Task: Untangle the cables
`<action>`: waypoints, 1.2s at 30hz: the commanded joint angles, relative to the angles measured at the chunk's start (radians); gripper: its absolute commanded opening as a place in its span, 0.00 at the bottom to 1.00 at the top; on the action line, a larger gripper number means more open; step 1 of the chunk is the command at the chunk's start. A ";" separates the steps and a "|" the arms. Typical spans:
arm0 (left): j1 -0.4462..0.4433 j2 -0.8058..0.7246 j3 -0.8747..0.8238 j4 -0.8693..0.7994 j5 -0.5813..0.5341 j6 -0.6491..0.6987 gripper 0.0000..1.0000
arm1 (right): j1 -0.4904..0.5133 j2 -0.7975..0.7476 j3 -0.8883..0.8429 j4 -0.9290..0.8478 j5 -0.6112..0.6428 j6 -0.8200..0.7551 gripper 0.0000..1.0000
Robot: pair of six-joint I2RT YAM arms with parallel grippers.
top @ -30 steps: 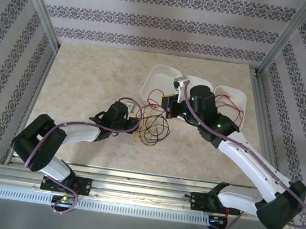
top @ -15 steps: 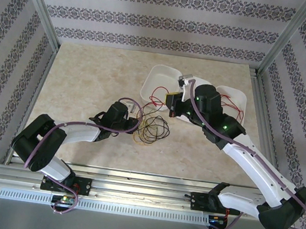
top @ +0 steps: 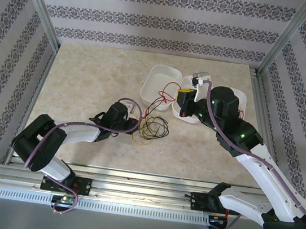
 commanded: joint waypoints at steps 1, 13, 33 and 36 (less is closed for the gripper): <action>-0.003 0.001 -0.005 0.036 -0.011 -0.017 0.20 | -0.010 -0.033 0.028 -0.021 0.025 -0.013 0.00; 0.001 0.013 -0.004 0.034 -0.052 -0.056 0.18 | -0.010 -0.106 0.075 -0.133 0.092 -0.062 0.00; 0.001 -0.217 0.014 -0.018 -0.014 0.003 0.51 | -0.010 -0.013 0.059 -0.188 0.017 -0.032 0.00; 0.001 -0.265 0.004 -0.035 -0.023 0.038 0.53 | -0.009 0.008 0.059 -0.182 0.006 -0.029 0.00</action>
